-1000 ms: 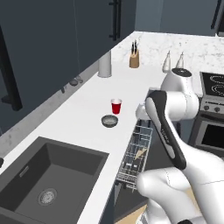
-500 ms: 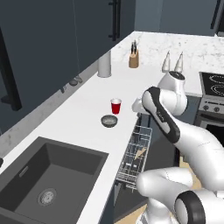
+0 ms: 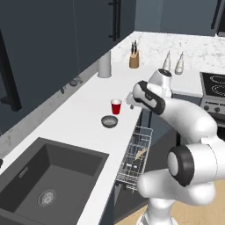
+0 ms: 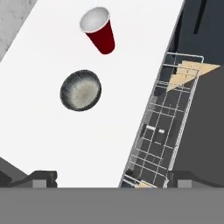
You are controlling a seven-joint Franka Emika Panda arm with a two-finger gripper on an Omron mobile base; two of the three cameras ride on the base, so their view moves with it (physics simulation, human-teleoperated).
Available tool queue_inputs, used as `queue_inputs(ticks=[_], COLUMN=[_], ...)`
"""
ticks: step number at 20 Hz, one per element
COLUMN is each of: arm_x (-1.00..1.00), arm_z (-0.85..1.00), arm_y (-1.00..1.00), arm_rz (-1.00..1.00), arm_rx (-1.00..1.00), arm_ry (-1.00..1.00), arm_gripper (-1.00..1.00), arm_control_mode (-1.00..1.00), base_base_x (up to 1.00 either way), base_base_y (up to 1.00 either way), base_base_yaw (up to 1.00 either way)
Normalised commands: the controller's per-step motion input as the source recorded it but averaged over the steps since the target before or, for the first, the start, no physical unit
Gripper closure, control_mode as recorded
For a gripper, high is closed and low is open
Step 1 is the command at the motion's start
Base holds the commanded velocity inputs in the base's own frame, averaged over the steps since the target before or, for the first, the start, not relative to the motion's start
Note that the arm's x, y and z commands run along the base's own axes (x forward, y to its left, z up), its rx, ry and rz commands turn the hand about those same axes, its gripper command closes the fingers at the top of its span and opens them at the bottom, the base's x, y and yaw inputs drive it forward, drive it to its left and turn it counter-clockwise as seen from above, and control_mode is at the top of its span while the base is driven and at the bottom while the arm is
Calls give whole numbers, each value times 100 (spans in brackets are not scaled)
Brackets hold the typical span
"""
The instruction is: Pick up the cup and bowl from the counter, place them in the dishwasher, and close the dishwasher door.
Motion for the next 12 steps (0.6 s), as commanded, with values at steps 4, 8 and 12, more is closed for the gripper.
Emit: queue_inputs(ticks=[4,8,12], arm_x=[86,55,71], arm_z=[-5,-28,-17], arm_y=[-2,-11,-5], arm_rz=[-2,0,0], arm_rx=[1,0,0], arm_ry=[0,-9,-1], arm_gripper=[-100,-100,-100], arm_control_mode=[-100,-100,-100], base_base_x=[0,0,0], base_base_y=[0,0,0], base_base_yaw=[0,0,0])
